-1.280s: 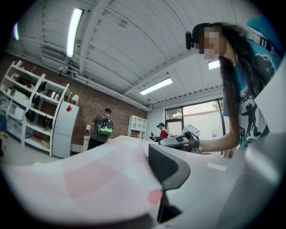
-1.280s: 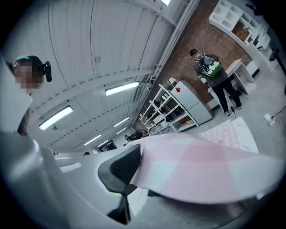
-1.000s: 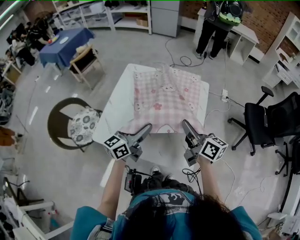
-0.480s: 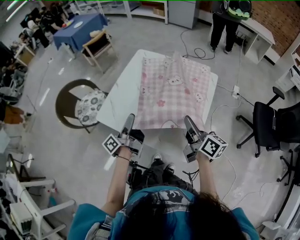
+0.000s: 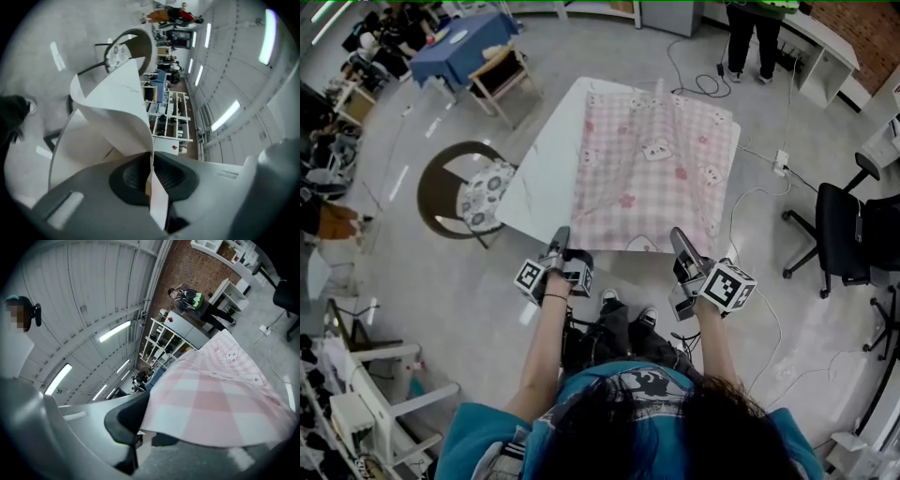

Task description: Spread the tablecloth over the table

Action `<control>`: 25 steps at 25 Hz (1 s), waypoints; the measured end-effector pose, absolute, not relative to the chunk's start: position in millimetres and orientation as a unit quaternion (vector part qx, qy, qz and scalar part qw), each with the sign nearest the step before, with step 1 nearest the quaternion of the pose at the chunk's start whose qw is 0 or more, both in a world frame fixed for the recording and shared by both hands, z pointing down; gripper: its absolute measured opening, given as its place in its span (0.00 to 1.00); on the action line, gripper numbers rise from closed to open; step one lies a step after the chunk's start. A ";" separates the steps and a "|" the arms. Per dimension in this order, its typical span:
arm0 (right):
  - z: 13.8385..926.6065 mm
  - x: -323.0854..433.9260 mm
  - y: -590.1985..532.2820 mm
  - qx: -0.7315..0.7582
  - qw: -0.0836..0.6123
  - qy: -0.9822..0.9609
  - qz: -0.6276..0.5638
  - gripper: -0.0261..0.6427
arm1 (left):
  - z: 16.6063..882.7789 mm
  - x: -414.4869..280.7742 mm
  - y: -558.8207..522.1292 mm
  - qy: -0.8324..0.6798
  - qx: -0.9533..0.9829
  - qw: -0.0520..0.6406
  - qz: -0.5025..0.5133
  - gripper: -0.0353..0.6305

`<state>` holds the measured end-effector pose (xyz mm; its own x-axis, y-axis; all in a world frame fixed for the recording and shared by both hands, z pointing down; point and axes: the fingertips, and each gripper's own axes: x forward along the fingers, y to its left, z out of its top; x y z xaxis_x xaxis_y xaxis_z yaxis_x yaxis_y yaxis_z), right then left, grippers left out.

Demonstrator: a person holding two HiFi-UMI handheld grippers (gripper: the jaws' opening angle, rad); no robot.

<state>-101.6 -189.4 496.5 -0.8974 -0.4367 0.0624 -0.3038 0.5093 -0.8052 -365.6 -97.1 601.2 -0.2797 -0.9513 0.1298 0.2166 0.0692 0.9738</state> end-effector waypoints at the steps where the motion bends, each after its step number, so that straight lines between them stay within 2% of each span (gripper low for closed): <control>1: 503.5 -101.3 -185.6 -0.214 0.078 0.855 -0.466 0.05 | 596.9 -371.2 -99.6 -0.560 0.372 0.482 -0.562 0.11; 7: 545.5 -110.7 -164.2 -0.193 0.111 0.787 -0.575 0.06 | 568.0 -400.9 -112.6 -0.624 0.500 0.426 -0.424 0.10; 14: 557.1 -146.2 -155.8 -0.190 0.131 0.760 -0.607 0.06 | 542.5 -436.7 -131.3 -0.653 0.612 0.357 -0.266 0.14; 25: 575.1 -230.1 -149.3 -0.247 0.100 0.748 -0.608 0.05 | 562.0 -517.8 -144.0 -0.644 0.644 0.361 -0.201 0.15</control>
